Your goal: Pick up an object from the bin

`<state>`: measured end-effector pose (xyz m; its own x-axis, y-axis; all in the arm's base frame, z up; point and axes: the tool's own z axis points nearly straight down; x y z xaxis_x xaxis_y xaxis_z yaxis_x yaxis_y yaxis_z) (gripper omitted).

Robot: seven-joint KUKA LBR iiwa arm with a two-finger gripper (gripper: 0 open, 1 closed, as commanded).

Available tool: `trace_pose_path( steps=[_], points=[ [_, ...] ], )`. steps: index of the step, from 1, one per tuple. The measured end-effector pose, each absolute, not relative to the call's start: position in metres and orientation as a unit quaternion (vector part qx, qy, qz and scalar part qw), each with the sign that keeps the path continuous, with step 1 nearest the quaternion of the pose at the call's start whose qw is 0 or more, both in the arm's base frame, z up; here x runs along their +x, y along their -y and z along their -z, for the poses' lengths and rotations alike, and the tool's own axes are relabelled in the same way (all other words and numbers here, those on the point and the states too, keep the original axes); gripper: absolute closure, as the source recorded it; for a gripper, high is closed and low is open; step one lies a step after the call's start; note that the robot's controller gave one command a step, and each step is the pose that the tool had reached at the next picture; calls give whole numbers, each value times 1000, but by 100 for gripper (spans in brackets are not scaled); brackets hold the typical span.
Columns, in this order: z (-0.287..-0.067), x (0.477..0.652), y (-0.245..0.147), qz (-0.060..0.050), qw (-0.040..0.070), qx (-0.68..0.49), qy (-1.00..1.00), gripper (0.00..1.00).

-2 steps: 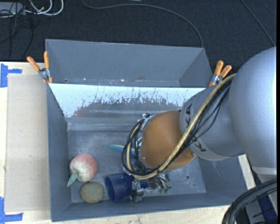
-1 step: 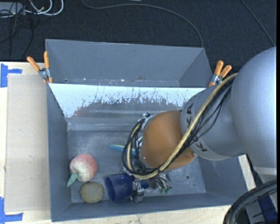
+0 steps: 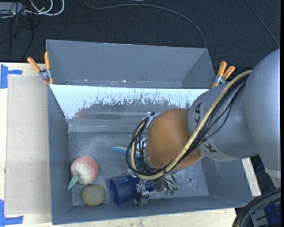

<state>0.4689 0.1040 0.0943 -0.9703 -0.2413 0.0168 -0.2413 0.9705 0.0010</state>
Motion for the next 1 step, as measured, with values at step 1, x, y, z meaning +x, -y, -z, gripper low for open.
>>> trace_pose_path(
  steps=[1],
  points=[
    [-116,469,-105,0,8,122,993,100]
  ],
)
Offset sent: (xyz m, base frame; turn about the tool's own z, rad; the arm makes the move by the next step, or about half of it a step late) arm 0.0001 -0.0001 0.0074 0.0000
